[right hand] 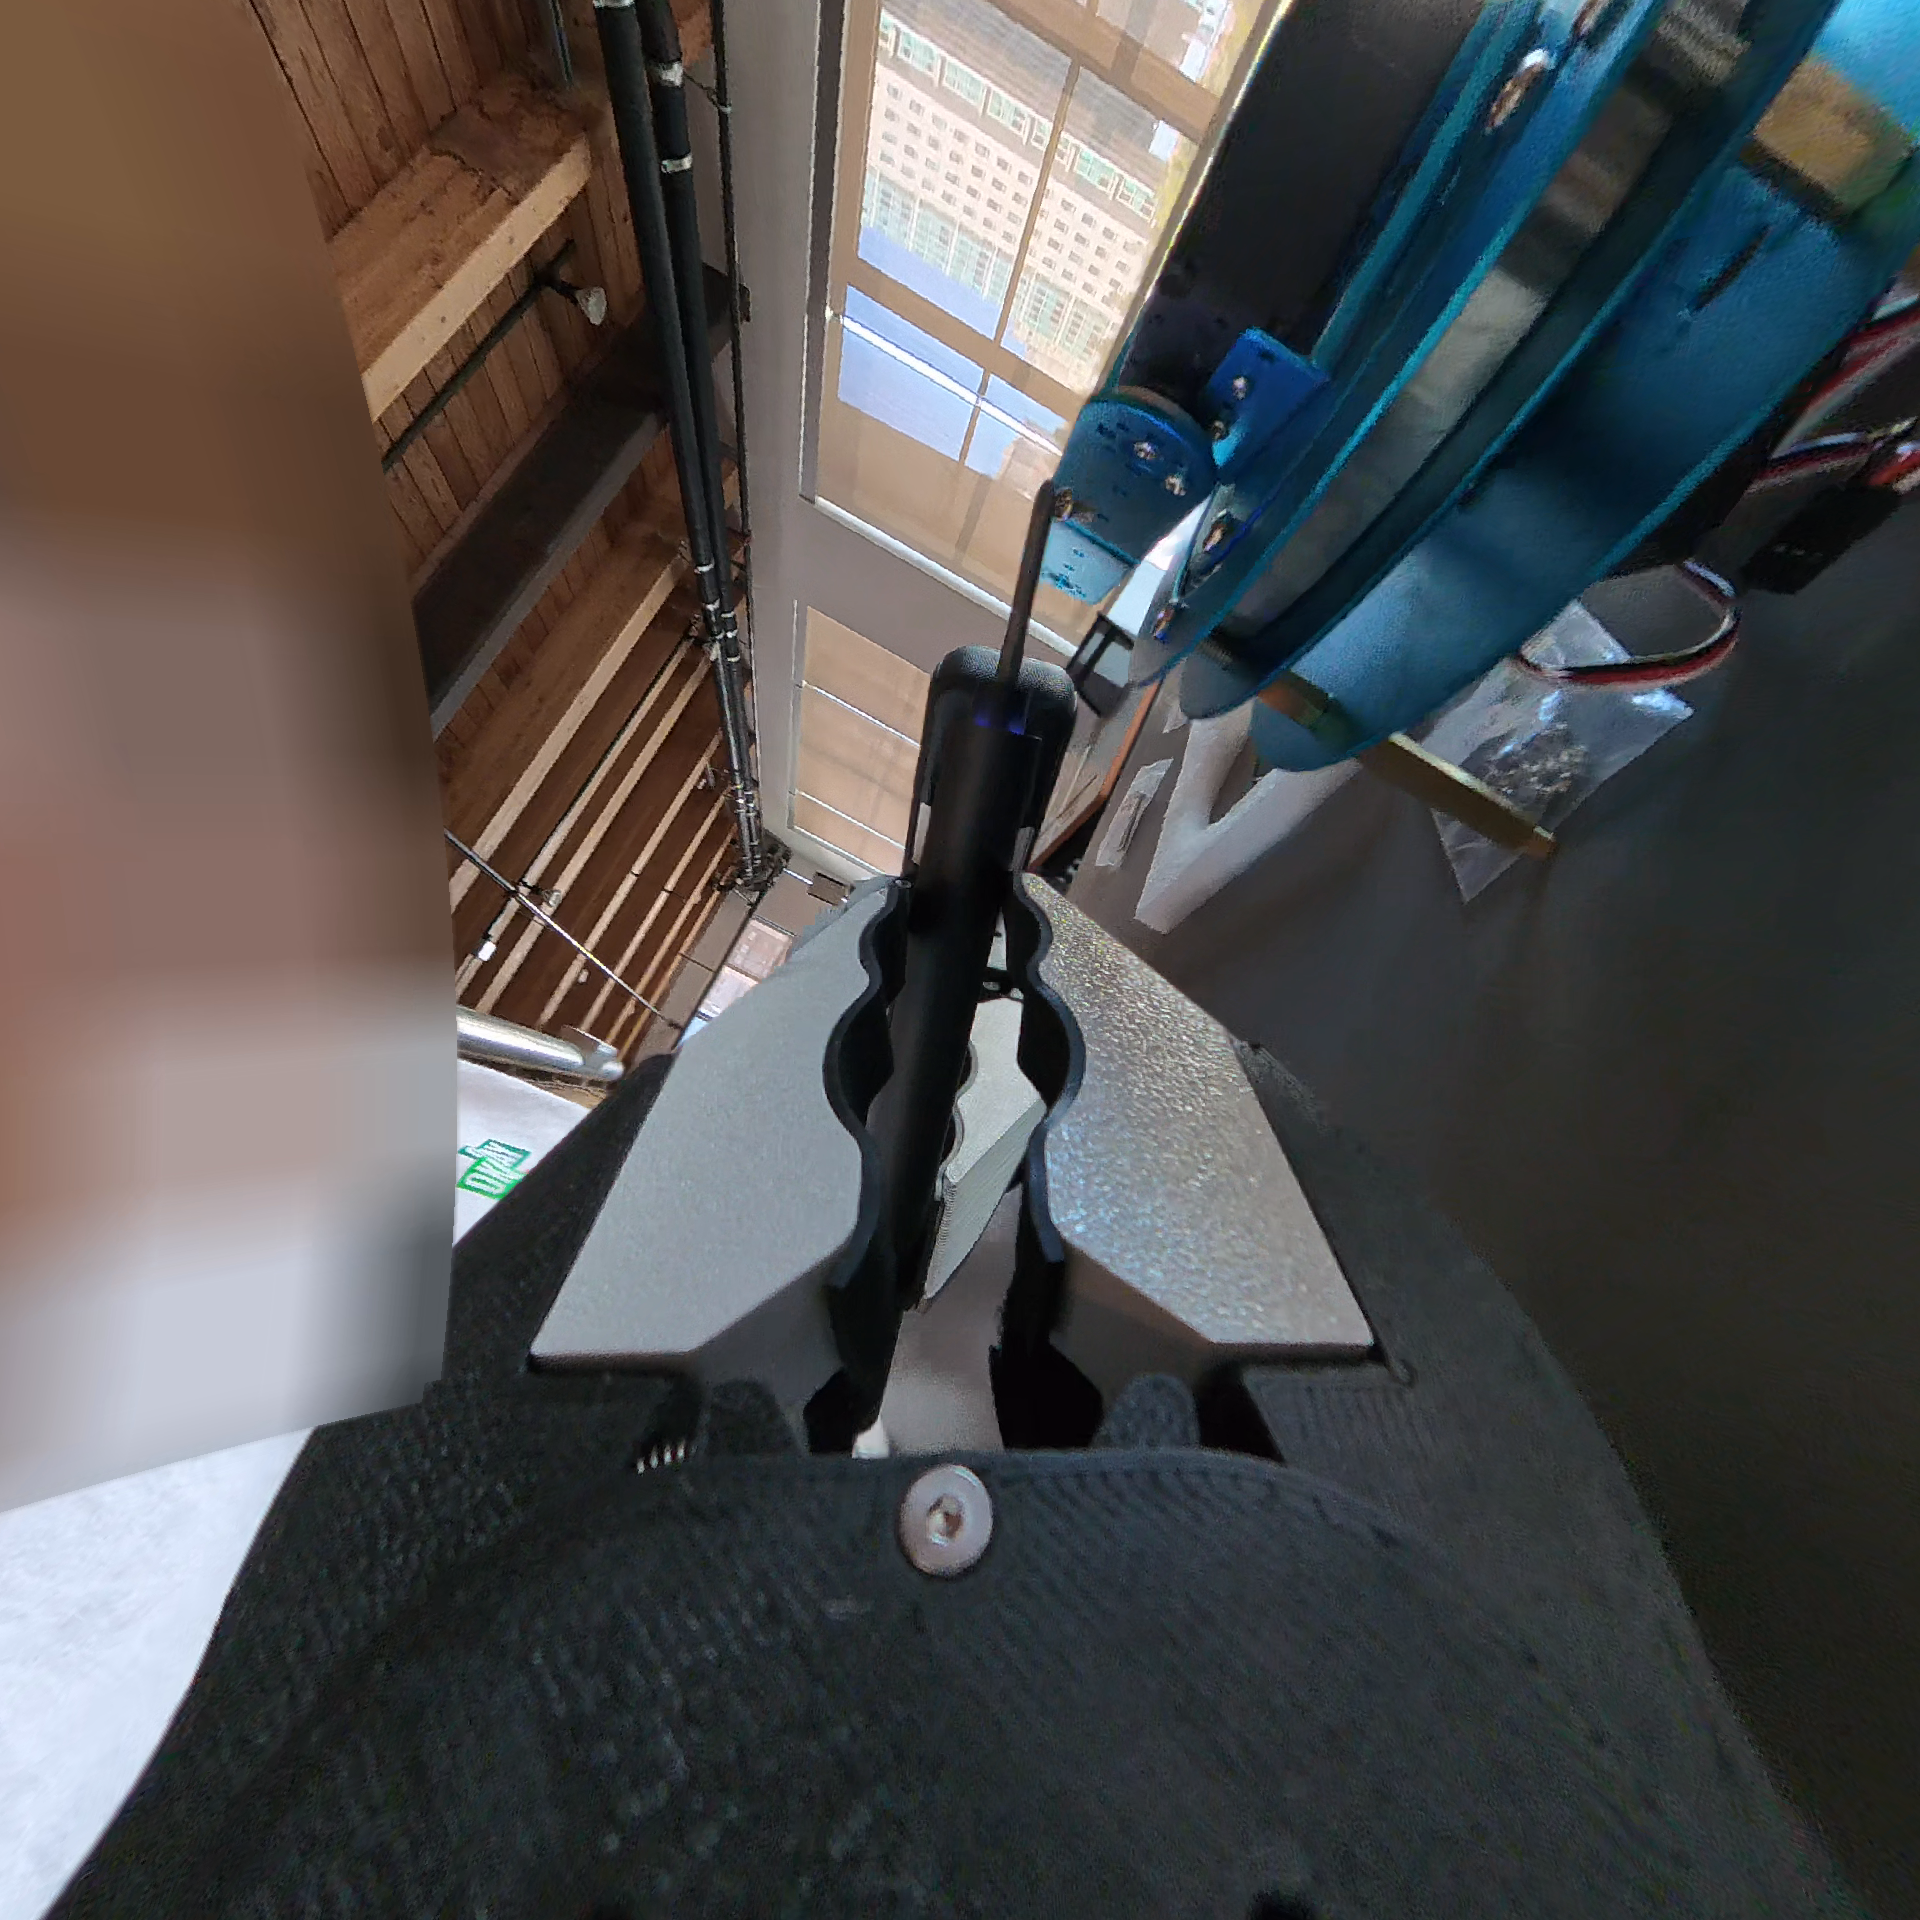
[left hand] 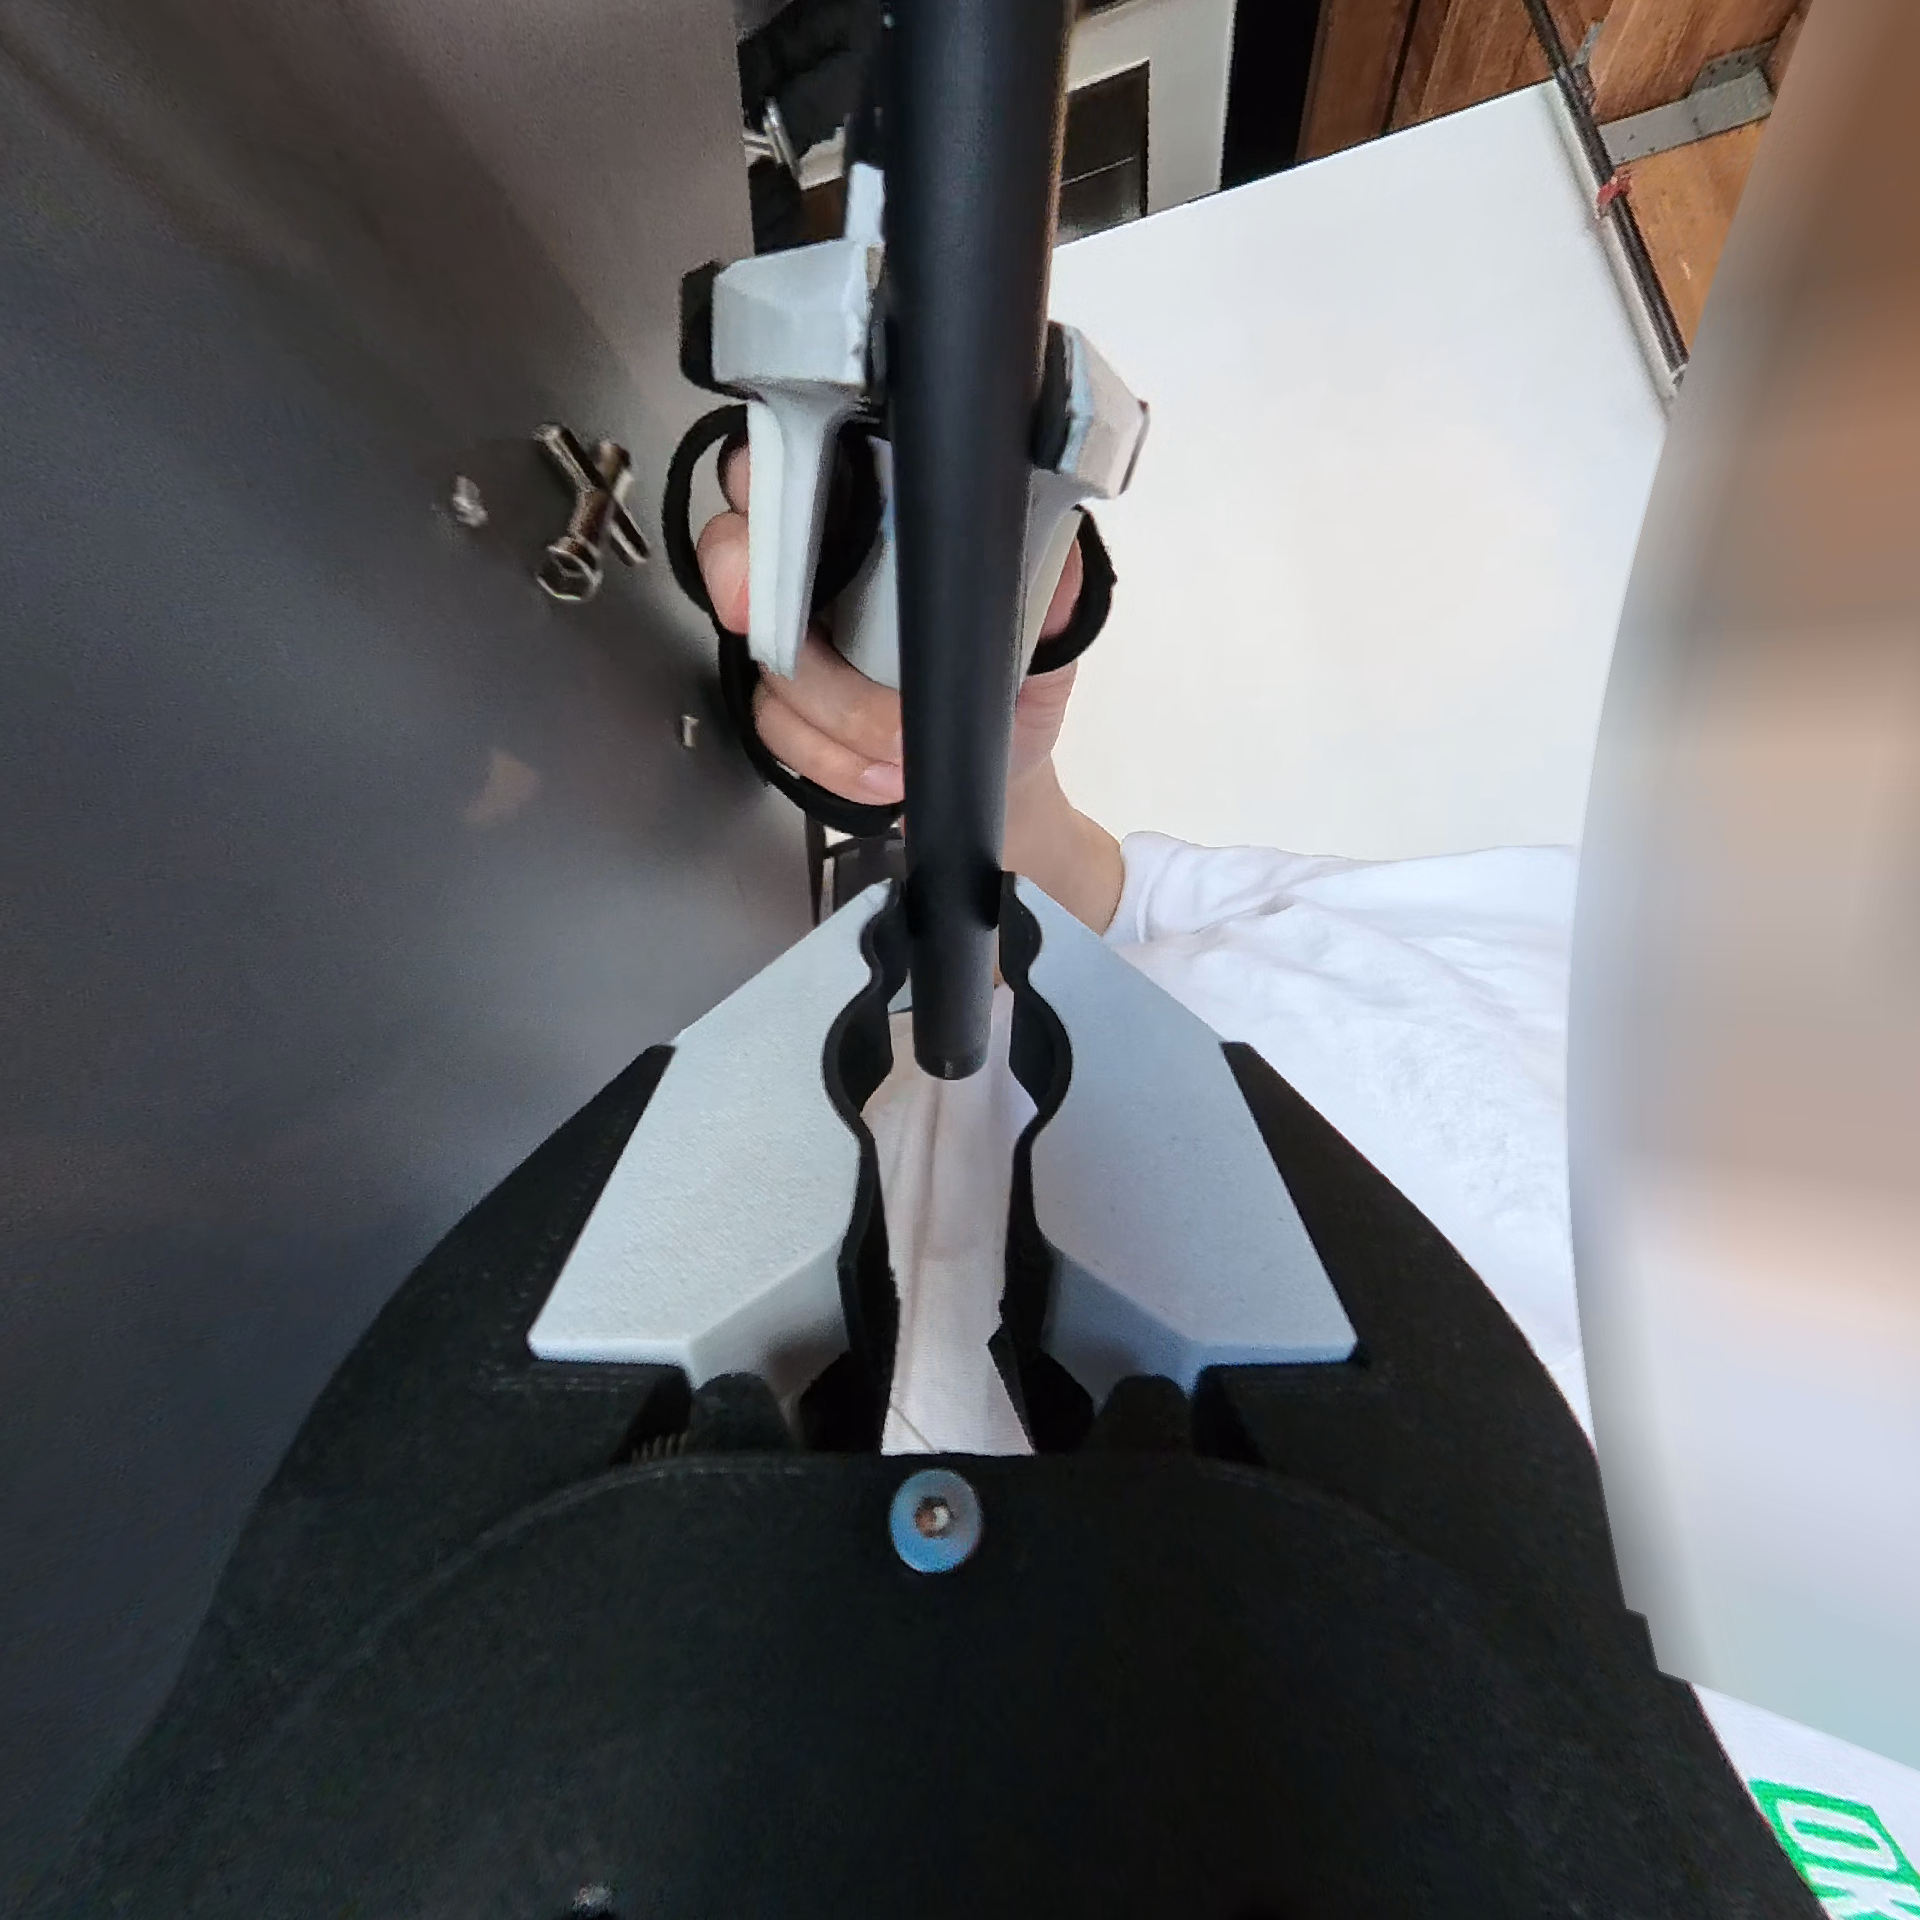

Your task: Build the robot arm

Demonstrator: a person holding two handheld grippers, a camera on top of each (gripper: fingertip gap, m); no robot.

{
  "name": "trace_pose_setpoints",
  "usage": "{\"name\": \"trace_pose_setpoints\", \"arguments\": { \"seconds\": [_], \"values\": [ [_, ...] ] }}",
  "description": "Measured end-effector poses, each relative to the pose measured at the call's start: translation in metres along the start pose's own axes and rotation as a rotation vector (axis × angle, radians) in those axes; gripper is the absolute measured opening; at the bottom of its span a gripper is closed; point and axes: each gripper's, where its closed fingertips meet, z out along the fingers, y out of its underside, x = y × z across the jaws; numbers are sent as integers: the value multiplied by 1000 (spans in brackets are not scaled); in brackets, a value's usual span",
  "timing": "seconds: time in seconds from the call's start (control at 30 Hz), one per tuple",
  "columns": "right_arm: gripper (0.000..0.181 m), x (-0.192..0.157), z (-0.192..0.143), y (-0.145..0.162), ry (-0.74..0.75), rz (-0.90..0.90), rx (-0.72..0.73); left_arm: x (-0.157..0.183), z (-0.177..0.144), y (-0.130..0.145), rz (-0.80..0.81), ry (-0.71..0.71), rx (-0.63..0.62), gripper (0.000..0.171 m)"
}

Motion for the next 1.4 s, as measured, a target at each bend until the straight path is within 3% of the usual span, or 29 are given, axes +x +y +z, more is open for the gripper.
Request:
{"name": "trace_pose_setpoints", "arguments": {
  "seconds": [0.13,0.27,0.4,0.5,0.67,0.87,1.07,1.4],
  "values": [
    [18,-5,0,12,-16,58,-14,3,8,12,34,11,-15,15],
    [30,-6,1,22,41,75,-63,-6,12,18,55,-44,-23,15],
    [28,-3,1,27,131,55,-133,-12,11,21,92,-105,-44,15],
    [16,1,1,30,196,50,-169,-15,12,23,124,-141,-59,15],
    [15,-4,1,31,151,51,-158,-9,13,23,106,-79,-34,16],
    [16,-2,-6,19,112,65,-67,-4,-9,6,34,6,96,35],
    [15,3,-9,16,210,-34,-157,9,-48,-40,64,33,284,34],
    [15,-2,-21,0,419,-309,-409,3,-26,-53,132,-46,260,39]
  ]
}}
